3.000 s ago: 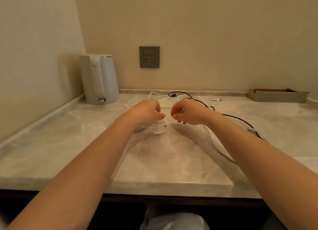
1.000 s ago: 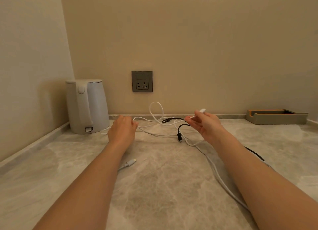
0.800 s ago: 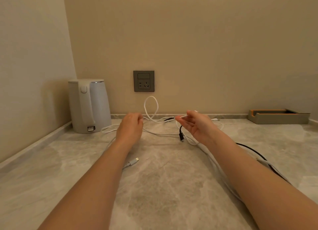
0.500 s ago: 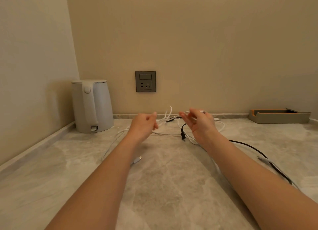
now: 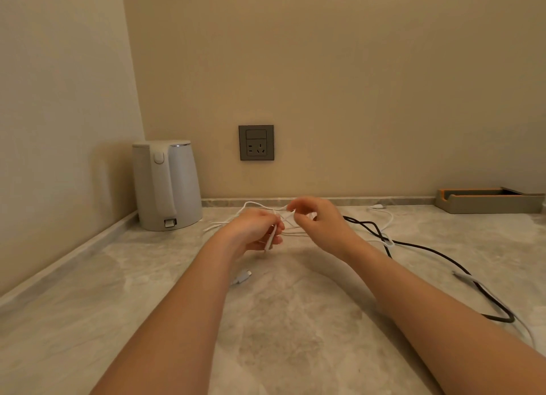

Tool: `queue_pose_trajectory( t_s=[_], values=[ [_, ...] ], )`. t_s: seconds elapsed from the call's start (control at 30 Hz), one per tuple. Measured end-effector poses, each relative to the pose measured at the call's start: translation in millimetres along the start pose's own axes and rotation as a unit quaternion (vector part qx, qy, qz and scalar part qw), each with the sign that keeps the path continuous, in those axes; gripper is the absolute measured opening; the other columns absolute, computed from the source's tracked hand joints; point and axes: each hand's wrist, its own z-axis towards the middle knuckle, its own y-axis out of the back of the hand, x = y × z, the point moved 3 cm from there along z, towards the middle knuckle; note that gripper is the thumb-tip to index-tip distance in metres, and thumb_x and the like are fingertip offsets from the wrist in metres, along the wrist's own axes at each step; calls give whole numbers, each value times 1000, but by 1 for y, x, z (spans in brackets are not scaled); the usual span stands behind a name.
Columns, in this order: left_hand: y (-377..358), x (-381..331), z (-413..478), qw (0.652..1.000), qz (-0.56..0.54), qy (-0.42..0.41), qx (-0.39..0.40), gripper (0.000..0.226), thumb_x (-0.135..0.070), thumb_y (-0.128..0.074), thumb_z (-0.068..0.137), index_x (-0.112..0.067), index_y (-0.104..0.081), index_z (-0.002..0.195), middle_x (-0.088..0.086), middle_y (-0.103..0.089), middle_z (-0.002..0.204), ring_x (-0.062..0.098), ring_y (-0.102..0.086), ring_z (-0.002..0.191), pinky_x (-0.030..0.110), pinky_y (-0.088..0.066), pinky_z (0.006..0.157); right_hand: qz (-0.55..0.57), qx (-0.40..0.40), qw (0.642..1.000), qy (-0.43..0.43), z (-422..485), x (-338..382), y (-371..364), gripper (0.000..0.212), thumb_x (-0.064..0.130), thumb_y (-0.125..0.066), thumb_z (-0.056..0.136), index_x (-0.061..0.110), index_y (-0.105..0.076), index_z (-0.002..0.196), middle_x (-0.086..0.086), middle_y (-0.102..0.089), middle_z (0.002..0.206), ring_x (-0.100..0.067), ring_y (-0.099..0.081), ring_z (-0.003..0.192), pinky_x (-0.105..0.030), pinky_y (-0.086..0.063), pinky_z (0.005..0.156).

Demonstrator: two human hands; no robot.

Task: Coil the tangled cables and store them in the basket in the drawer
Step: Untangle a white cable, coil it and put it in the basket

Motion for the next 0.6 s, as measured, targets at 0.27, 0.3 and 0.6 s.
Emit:
queue_pose_trajectory(
  t_s=[0.27,0.3,0.6],
  values=[
    [8,-17,-12,974,-142,-71,160,30,-25,-38,101,-17,-48,74,-11,-23,50,2,-17,39,17,-11,41,-100,18,991,-89,7,-30,-8,48,29,-49,97,14,-39,141,-7,-37,143,-23,-32,133,-31,-24,110],
    [10,-18,-14,970,-163,-80,161,31,-26,-38,101,-17,-48,73,-12,-22,48,2,-16,38,18,-9,41,-49,-10,991,-120,8,-31,-8,48,29,-50,96,12,-39,141,-10,-37,141,-23,-37,130,-30,-26,108],
    [21,-21,-10,958,-239,-114,108,33,-26,-44,99,-12,-58,74,-12,-20,45,1,-17,37,18,-10,42,-34,-119,972,-202,10,-10,10,43,39,-48,95,12,-59,63,-5,-58,63,-23,-54,60,-28,-38,55]
  ],
)
